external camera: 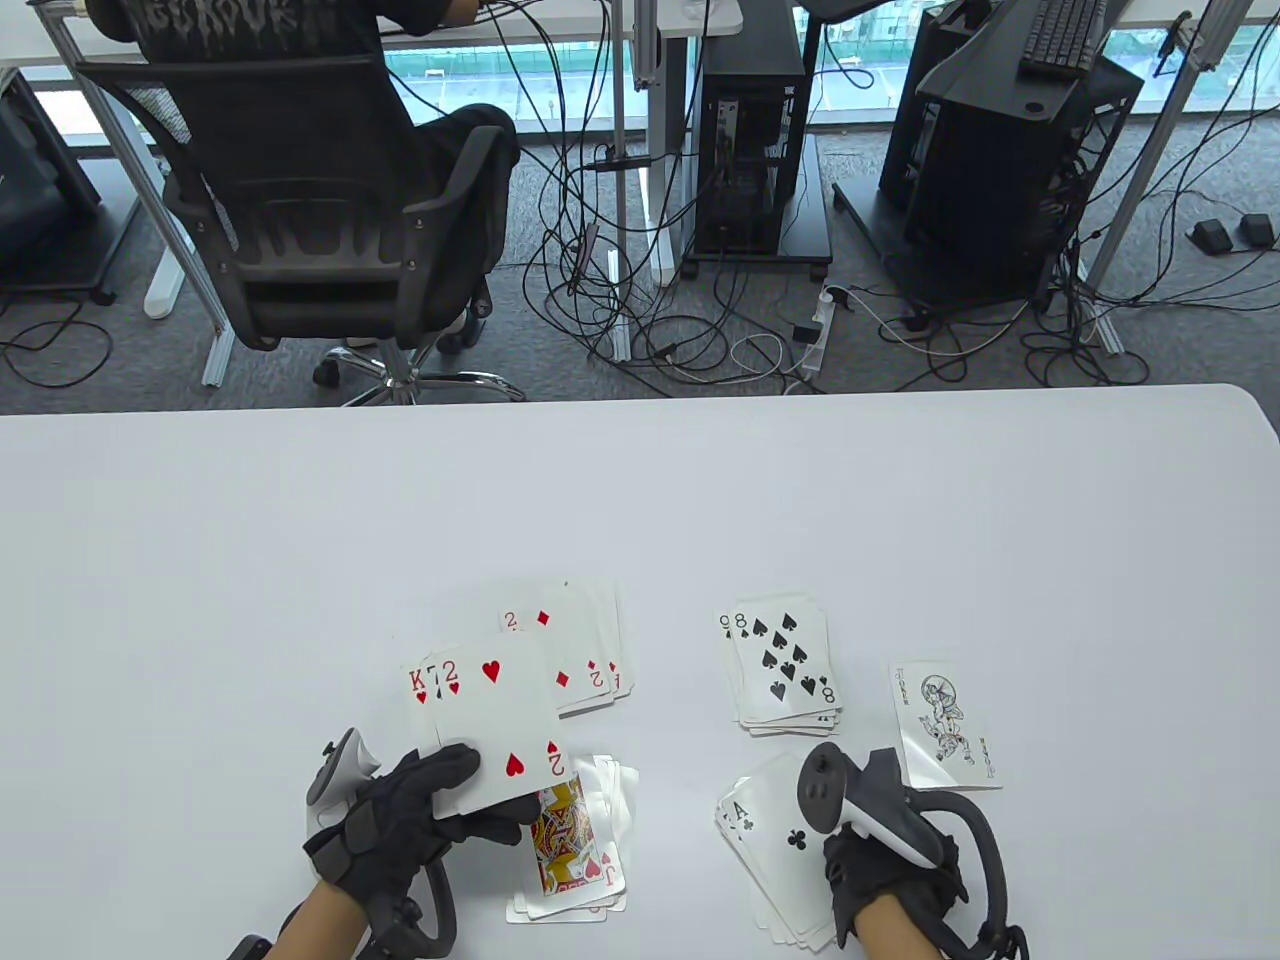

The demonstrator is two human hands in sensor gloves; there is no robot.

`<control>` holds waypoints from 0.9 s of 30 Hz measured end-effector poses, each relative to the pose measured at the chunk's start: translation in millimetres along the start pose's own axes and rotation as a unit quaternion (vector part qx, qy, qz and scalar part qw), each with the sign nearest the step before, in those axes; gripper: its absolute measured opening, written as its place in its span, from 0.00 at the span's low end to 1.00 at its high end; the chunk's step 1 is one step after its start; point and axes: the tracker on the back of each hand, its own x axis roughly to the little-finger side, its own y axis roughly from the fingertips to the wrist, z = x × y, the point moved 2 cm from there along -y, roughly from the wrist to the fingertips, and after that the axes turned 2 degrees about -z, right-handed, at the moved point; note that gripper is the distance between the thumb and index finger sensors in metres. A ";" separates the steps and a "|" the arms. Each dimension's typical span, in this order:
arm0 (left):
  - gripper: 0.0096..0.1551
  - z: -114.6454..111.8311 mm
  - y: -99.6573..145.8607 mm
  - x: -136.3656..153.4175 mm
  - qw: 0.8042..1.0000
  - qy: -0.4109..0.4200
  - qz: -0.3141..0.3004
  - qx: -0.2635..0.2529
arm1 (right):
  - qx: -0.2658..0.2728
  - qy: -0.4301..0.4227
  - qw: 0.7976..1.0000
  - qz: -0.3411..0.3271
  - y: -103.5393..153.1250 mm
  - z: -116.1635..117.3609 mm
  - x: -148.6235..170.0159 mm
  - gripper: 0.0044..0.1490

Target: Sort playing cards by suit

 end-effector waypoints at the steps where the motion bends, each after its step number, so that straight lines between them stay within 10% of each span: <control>1: 0.24 -0.1 0.0 0.0 1.000 0.000 0.000 0.000 | -0.001 0.002 1.000 0.003 0.1 -1.4 -0.5 0.35; 8: 0.24 0.2 -0.5 0.1 1.000 -0.002 0.000 0.006 | 0.105 -0.076 0.990 -0.059 12.7 -39.6 -21.3 0.34; 22: 0.24 0.2 -1.7 0.5 1.000 -0.007 0.001 0.013 | 0.235 -0.366 0.839 -0.328 22.7 -84.8 -120.2 0.38; 27: 0.24 0.4 -2.1 0.5 1.000 -0.009 -0.001 0.014 | 0.225 -0.380 0.823 -0.357 16.4 -82.1 -153.0 0.49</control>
